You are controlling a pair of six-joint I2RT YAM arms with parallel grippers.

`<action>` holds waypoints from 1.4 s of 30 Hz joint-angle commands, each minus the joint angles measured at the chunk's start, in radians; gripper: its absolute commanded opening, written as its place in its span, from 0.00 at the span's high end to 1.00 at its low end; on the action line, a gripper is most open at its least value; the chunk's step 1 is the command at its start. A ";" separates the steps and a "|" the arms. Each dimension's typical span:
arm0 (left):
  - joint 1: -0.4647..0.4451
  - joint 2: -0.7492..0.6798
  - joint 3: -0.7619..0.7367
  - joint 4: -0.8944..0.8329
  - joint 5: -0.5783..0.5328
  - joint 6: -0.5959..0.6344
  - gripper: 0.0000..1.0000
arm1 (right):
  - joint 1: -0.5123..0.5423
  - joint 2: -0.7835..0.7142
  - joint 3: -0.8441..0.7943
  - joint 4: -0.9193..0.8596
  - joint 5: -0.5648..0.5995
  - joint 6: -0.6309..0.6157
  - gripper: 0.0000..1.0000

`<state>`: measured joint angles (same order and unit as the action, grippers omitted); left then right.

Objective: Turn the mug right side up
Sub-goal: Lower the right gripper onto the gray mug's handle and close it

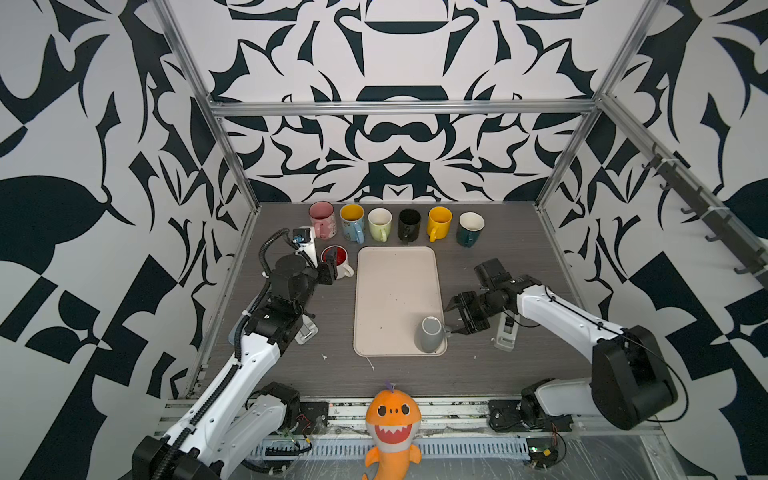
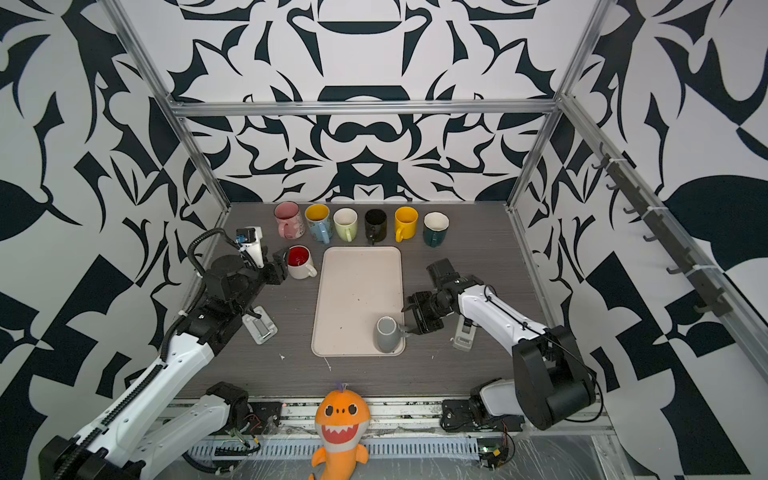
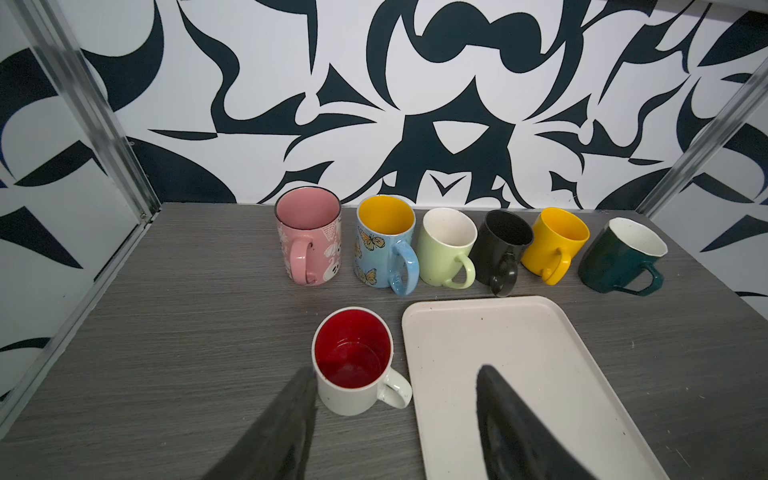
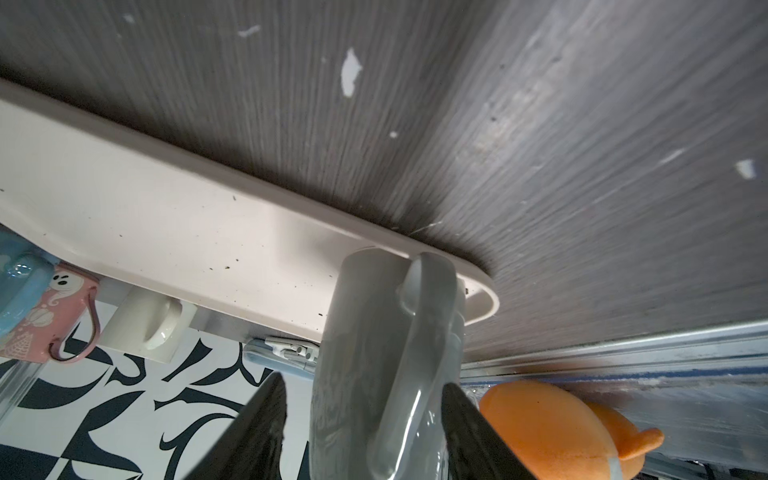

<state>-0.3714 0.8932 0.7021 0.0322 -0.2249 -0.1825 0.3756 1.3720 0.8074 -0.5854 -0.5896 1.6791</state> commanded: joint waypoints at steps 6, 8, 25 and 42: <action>0.004 -0.017 -0.020 0.000 -0.026 0.002 0.36 | 0.029 0.045 0.007 0.068 -0.018 0.035 0.49; 0.003 -0.018 -0.022 0.000 -0.025 0.004 0.36 | 0.031 0.056 0.013 0.072 -0.023 0.032 0.51; 0.004 -0.010 -0.027 0.000 -0.035 0.011 0.35 | 0.039 0.111 0.040 0.094 -0.038 0.023 0.61; 0.003 -0.004 -0.024 -0.001 -0.040 0.017 0.35 | 0.048 0.137 0.049 0.124 -0.061 0.022 1.00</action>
<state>-0.3714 0.8913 0.6933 0.0250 -0.2508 -0.1650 0.4171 1.5154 0.8284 -0.4583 -0.6453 1.7000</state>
